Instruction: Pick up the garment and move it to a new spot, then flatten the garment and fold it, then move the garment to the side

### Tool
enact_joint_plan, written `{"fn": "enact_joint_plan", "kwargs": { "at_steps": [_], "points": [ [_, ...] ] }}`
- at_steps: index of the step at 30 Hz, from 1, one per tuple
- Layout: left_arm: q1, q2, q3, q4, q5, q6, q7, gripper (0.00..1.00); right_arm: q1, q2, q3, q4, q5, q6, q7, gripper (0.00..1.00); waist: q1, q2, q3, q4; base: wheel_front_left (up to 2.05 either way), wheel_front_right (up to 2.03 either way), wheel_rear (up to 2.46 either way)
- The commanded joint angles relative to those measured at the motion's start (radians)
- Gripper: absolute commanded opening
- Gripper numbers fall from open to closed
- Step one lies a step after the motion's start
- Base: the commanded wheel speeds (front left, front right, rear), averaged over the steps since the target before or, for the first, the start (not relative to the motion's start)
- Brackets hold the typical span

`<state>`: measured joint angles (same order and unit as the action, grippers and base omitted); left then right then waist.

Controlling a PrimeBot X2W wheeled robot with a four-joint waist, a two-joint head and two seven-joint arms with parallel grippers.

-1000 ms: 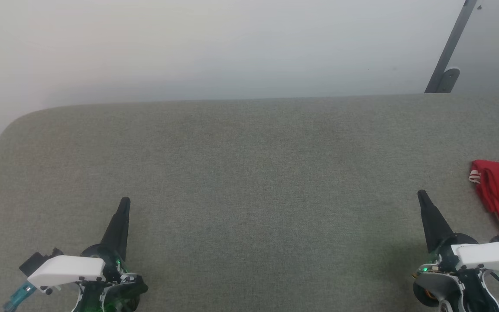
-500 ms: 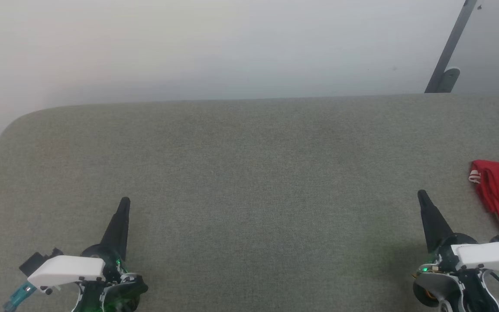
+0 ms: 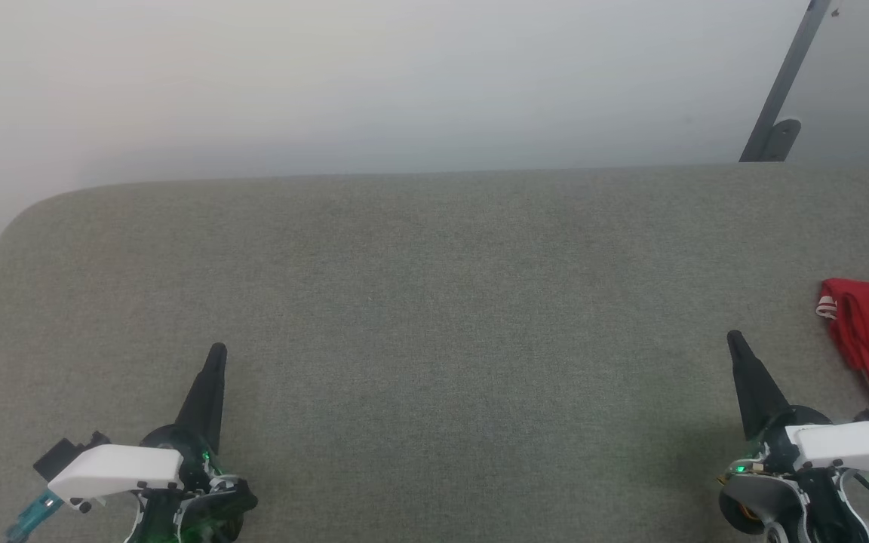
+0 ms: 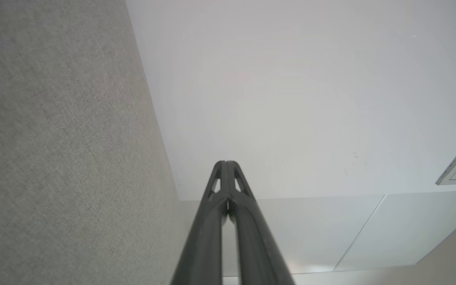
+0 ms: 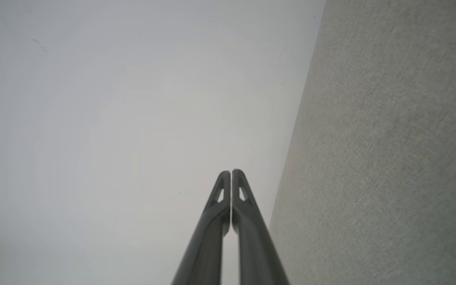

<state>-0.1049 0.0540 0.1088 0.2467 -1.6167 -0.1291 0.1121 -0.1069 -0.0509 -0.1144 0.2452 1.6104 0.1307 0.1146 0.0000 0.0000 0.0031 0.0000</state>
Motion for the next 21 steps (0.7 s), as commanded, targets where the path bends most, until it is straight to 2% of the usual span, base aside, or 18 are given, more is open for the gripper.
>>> {"fn": "enact_joint_plan", "kwargs": {
  "at_steps": [1,21],
  "points": [
    [-0.01,-0.002,0.004,0.0,0.003,-0.003,0.003,0.0,-0.006,0.003,-0.001,0.001,0.004,0.0,0.002,0.0,0.0,0.0,0.0,0.0,0.0,0.0,0.0],
    [-0.01,-0.003,0.005,0.0,0.004,-0.003,0.004,0.0,-0.006,0.003,0.0,0.001,0.004,0.0,0.002,0.0,0.0,0.0,0.0,0.0,0.0,0.0,0.0]
  ]
}}
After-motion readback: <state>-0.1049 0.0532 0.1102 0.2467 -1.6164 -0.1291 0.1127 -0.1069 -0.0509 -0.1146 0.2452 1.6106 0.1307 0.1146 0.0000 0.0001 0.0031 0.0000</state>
